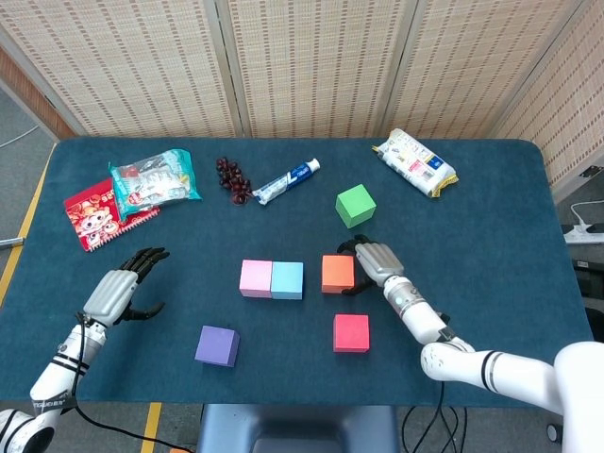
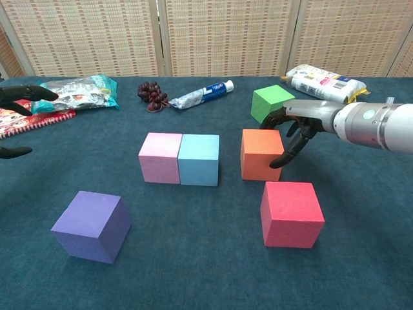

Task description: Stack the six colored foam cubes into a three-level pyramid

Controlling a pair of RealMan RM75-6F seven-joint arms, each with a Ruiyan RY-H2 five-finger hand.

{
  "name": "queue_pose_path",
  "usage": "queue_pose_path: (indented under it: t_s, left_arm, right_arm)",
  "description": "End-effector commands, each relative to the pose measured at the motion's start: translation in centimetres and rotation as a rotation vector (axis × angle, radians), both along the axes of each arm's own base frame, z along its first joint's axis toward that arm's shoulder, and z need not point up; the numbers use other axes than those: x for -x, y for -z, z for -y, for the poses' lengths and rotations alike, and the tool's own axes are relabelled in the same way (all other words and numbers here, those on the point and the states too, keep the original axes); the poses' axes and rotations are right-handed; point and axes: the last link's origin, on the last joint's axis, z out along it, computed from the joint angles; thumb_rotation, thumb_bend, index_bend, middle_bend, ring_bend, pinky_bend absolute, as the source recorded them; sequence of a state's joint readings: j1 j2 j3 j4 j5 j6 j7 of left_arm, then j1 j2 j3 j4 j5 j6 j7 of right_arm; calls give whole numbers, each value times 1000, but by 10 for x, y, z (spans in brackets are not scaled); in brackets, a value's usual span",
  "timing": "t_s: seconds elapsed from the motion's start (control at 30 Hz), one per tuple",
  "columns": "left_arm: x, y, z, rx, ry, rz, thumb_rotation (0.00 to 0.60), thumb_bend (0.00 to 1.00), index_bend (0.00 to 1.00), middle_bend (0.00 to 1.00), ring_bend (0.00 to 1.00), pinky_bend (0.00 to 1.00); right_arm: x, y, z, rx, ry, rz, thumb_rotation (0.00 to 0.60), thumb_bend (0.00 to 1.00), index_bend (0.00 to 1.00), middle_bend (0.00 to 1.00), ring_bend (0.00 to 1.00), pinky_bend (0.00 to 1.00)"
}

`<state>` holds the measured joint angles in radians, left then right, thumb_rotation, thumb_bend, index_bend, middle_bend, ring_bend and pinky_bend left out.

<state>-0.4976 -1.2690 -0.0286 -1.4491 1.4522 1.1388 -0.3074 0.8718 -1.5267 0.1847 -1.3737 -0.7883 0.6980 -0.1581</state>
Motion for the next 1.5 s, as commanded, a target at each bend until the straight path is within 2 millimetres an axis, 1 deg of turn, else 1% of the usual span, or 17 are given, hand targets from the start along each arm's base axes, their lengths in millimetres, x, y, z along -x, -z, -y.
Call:
queue_pose_path:
  t_s: [0.03, 0.07, 0.13, 0.23, 0.3, 0.47, 0.97, 1.5]
  left_arm:
    - [0, 0, 0, 2, 1, 2, 600, 316, 103, 45, 0, 165]
    - [0, 0, 0, 2, 1, 4, 600, 316, 102, 44, 0, 165]
    - [0, -1, 0, 0, 1, 8, 600, 316, 102, 44, 0, 166]
    - [1, -1, 0, -2, 2, 11, 600, 316, 103, 43, 0, 165]
    - [1, -2, 0, -2, 1, 10, 600, 315, 103, 43, 0, 166]
    - [1, -1, 1, 1, 1, 12, 600, 316, 98, 41, 0, 165]
    - [3, -5, 5, -6, -1, 24, 600, 316, 92, 34, 0, 165]
    - [7, -5, 6, -4, -5, 42, 600, 316, 92, 34, 0, 165]
  right_arm:
    - [1, 2, 0, 5, 12, 3, 600, 153, 376, 316, 188, 309]
    - [1, 3, 0, 8, 16, 8, 600, 153, 395, 324, 198, 313]
    - [1, 4, 1, 23, 22, 18, 600, 154, 485, 364, 252, 333]
    - [0, 2, -1, 41, 22, 35, 600, 154, 581, 419, 306, 348]
    - [-1, -1, -4, 39, 15, 46, 600, 154, 602, 429, 316, 349]
    - [-6, -4, -9, 28, -8, 46, 600, 153, 606, 431, 317, 349]
    - [-25, 14, -9, 7, -19, 42, 600, 153, 585, 431, 317, 349]
    - [-35, 23, -9, 3, -20, 33, 600, 154, 572, 431, 317, 349]
